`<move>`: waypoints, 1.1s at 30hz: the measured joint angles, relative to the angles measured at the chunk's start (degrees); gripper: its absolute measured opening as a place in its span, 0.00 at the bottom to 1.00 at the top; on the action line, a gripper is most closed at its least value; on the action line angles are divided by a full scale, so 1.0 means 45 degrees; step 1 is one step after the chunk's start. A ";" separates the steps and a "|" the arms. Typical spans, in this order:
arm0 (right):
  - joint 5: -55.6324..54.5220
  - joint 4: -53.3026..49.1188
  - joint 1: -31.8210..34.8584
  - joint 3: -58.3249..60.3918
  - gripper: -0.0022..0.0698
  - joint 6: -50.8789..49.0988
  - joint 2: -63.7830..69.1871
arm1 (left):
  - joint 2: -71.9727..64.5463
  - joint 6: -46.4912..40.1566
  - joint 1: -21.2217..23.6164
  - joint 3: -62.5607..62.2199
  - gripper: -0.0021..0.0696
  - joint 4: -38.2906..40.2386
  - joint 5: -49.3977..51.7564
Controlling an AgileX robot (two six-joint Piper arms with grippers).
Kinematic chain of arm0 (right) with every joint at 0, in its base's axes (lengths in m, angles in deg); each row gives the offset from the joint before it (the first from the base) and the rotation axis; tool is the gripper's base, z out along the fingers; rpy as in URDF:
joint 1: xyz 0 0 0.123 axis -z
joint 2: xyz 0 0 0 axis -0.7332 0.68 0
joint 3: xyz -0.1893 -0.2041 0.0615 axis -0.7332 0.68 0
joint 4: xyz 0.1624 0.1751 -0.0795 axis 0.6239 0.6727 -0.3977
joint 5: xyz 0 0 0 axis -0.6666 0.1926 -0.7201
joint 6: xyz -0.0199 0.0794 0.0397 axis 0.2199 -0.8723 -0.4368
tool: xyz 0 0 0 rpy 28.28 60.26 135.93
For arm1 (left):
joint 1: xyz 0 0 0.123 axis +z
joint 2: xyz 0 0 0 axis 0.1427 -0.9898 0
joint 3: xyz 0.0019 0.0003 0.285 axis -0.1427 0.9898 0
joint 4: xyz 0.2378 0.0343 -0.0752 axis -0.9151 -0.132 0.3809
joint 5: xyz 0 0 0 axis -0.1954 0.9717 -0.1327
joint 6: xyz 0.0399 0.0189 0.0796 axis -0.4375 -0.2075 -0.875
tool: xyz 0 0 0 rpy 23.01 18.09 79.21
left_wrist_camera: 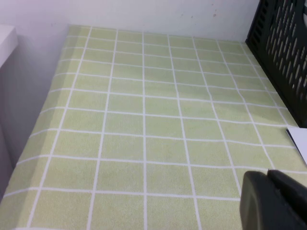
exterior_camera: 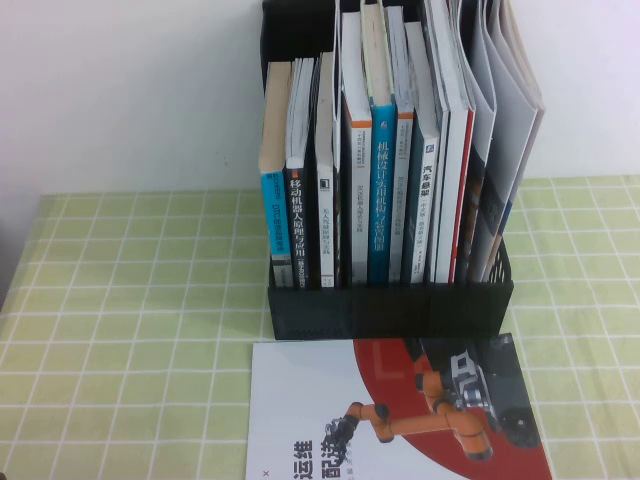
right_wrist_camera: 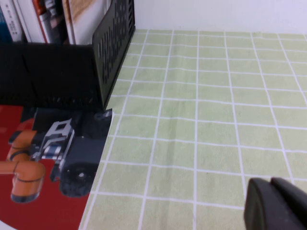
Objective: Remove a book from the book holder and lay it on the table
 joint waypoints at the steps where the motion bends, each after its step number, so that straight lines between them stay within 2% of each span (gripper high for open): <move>1: 0.0000 0.0000 0.0000 0.0000 0.03 0.0000 0.0000 | 0.0000 0.0000 0.0000 0.0000 0.03 0.0000 0.0000; 33: 0.0000 0.0000 0.0000 0.0000 0.03 0.0000 0.0000 | 0.0000 -0.0526 0.0000 0.0021 0.03 0.0000 -0.0074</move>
